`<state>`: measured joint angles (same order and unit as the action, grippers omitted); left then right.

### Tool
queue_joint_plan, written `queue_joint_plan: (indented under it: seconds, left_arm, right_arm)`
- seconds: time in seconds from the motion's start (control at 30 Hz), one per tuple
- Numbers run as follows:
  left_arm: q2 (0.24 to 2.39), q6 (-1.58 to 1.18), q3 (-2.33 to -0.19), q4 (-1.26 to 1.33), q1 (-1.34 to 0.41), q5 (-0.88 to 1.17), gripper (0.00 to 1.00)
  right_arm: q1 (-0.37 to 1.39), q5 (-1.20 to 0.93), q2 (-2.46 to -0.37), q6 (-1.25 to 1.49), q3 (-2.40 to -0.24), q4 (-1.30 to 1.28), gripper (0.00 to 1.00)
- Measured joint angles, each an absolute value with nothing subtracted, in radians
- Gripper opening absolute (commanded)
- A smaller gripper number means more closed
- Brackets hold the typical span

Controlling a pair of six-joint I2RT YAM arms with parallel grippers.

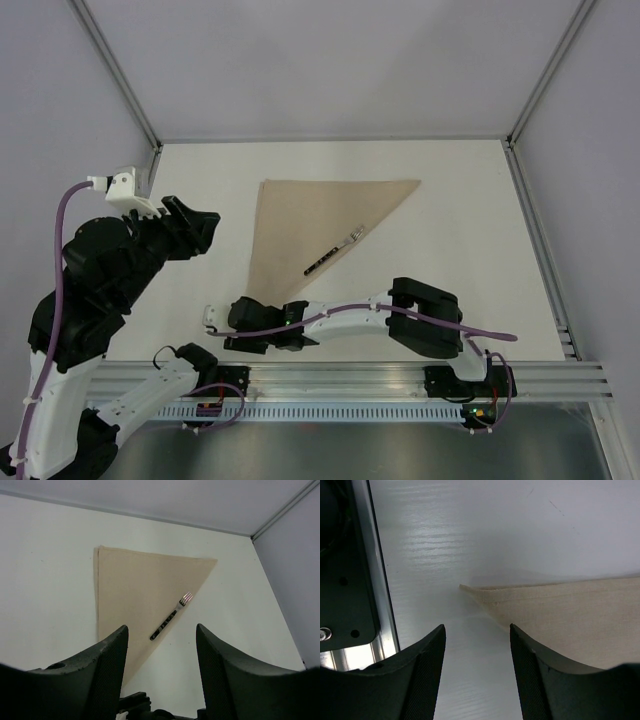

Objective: Fold the napkin, place the utensils inside, and roll it up
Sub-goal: Fold the napkin at the center of the board.

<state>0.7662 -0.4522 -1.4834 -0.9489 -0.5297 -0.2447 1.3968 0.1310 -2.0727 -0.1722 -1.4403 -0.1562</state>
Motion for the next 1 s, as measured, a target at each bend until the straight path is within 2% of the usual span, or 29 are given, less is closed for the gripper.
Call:
queue_joint_plan:
  seconds: [0.33, 0.47, 0.77, 1.0]
  left_arm:
    - [0.765, -0.453, -1.467, -0.949, -0.530, -0.261, 0.60]
    - [0.765, -0.453, -1.451, -0.950, -0.530, -0.261, 0.60]
    - [0.764, -0.453, -1.430, -0.950, -0.530, -0.261, 0.60]
    - [0.762, -0.452, -1.422, -0.950, -0.530, -0.261, 0.60]
  right_arm:
    - [1.399, 0.193, -2.144, -0.200, -1.463, -0.100, 0.61]
    - [1.399, 0.209, -2.145, -0.215, -1.463, -0.082, 0.57]
    - [1.399, 0.230, -2.176, -0.242, -1.475, -0.056, 0.29]
    - [1.399, 0.234, -2.176, -0.249, -1.477, -0.066, 0.19]
